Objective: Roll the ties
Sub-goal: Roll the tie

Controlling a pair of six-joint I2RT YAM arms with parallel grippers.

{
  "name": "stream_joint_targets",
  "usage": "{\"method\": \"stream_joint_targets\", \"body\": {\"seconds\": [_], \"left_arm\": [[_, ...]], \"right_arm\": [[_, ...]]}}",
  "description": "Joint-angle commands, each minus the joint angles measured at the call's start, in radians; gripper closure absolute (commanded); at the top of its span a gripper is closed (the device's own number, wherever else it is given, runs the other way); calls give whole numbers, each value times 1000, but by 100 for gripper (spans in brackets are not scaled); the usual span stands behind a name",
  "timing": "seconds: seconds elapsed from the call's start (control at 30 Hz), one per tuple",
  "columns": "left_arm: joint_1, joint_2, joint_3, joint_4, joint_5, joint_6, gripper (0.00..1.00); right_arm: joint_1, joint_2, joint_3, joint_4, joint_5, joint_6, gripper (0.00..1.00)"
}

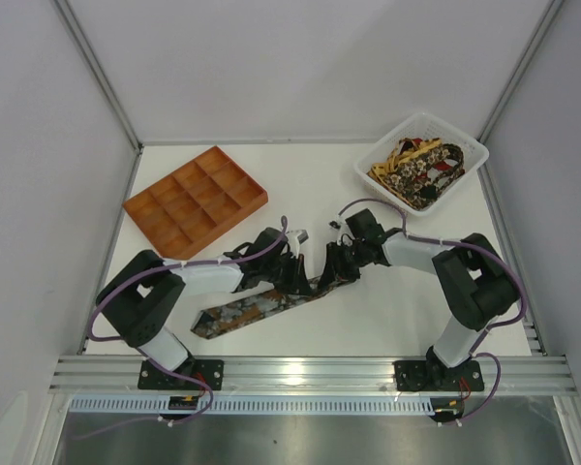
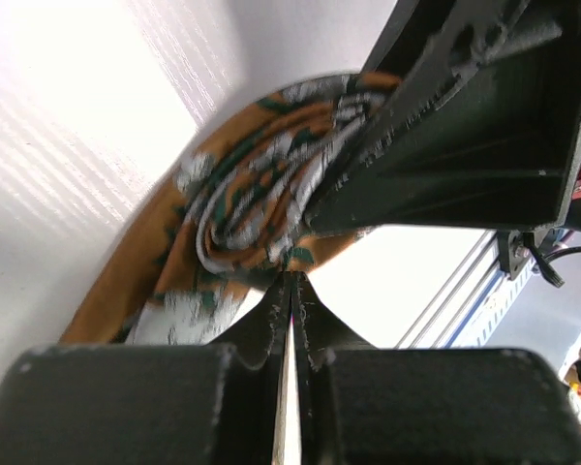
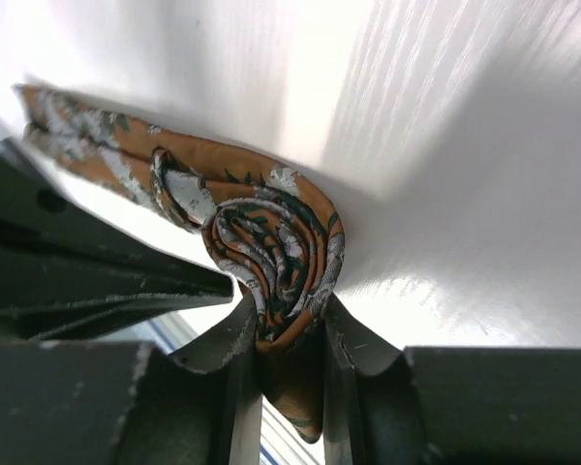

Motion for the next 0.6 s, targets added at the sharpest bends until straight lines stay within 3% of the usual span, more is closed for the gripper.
{"method": "stream_joint_targets", "body": {"seconds": [0.0,0.13,0.23,0.4,0.57], "left_arm": [[23,-65,-9,3,-4,0,93],[44,-99,-15,-13,-20,7,91],[56,-84,-12,-6,-3,6,91],[56,-58,-14,35,12,-12,91],[56,2,5,124,86,-62,92]], "right_arm": [[29,-27,140,-203,188,-26,90],[84,6,264,-437,379,-49,100],[120,19,300,-588,510,-37,100],[195,43,346,-705,683,10,100],[238,94,390,-730,717,55,99]]}}
